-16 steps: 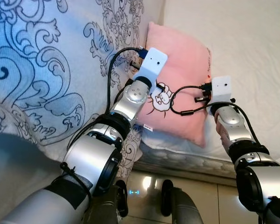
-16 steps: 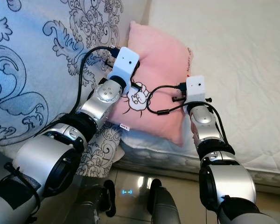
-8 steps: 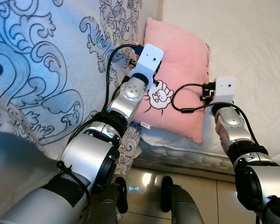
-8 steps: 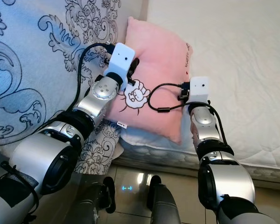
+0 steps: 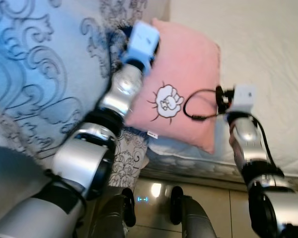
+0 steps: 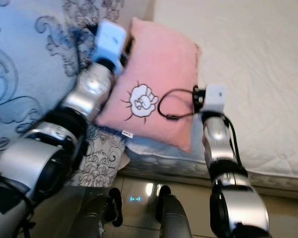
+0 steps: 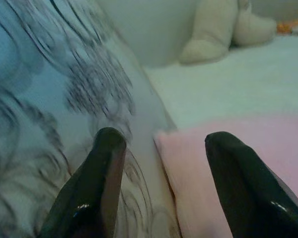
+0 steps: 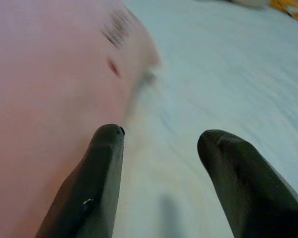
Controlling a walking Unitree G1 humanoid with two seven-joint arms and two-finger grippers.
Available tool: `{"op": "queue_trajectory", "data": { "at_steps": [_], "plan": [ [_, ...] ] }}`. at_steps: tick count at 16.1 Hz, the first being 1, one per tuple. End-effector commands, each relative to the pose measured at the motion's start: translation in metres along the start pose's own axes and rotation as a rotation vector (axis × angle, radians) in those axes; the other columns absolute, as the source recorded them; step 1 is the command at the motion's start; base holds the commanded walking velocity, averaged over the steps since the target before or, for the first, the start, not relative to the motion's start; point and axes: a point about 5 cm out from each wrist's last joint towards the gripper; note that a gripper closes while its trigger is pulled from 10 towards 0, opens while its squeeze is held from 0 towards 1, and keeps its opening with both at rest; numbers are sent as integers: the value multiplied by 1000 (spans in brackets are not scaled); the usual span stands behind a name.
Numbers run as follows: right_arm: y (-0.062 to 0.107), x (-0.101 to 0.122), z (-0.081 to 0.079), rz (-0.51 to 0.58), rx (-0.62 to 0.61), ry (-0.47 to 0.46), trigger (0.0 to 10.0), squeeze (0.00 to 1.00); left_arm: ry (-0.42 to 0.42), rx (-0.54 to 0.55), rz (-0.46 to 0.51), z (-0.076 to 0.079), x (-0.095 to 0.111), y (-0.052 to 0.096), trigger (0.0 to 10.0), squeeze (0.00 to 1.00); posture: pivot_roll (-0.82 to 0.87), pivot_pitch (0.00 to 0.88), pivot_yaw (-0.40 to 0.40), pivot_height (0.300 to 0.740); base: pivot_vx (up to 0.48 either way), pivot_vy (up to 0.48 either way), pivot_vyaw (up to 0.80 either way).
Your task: Clean up the room
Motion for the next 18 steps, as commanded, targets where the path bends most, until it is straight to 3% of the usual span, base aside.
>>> {"op": "queue_trajectory", "data": {
  "at_steps": [1, 5, 6, 8, 10, 11, 12, 14, 15, 16, 17, 18],
  "plan": [
    [8, -3, 7, 29, -42, -8, 10000, 1000, -15, 42, 22, -14, -2, 2, 10000, 1000, 47, 188, -12, 740, 0, 0, 0],
    [41, 7, 12, 170, -85, 83, 10000, 1000, 56, -37, -8, 2, -26, 27, 10000, 1000, 41, 58, -15, 740, 0, 0, 0],
    [67, 9, 9, 198, -91, 122, 10000, 1000, 116, -73, -70, 11, -49, 47, 10000, 1000, 18, 0, -10, 740, 0, 0, 0],
    [98, 13, 4, 209, -41, 176, 10000, 1000, 153, -94, -146, 10, -76, 80, 10000, 1000, -8, 0, -1, 740, 0, 0, 0],
    [109, 13, 5, 192, -28, 183, 10000, 1000, 189, -99, -216, 10, -93, 102, 10000, 1000, -29, 0, 1, 740, 0, 0, 0],
    [116, 14, 8, 207, -35, 133, 10000, 1000, 211, -97, -247, 10, -101, 115, 10000, 1000, -34, 0, -1, 740, 0, 0, 0],
    [132, 17, 16, 194, -107, -80, 10000, 1000, 285, -92, -306, 8, -112, 138, 10000, 1000, -35, 0, 0, 740, 0, 0, 0],
    [143, 12, 26, 157, -196, -224, 10000, 1000, 314, -82, -348, 5, -119, 152, 10000, 1000, -33, 0, 0, 740, 0, 0, 0],
    [146, -1, 30, 98, -217, -171, 10000, 965, 302, -82, -383, 6, -126, 158, 10000, 0, -26, 0, 9, 740, 0, 0, 0],
    [145, -2, 26, 86, -192, -134, 10000, 686, 288, -97, -381, 10, -125, 157, 10000, 0, -26, 0, 9, 740, 0, 0, 0],
    [142, -1, 22, 83, -164, -97, 10000, 196, 285, -110, -377, 13, -124, 157, 10000, 0, -29, 0, 5, 740, 0, 0, 0],
    [139, 4, 13, 88, -92, -67, 10000, 0, 305, -135, -364, 17, -121, 157, 10000, 0, -32, 0, 2, 740, 0, -424, 0]
  ]
}}
Point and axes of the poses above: a point about 5 cm out from each wrist's last joint towards the gripper, its own y axis pointing back from the gripper into the wrist, its own x axis along the axis of the wrist's last joint, z = x × y, and after that the axes turned 8 degrees about -y, right-handed
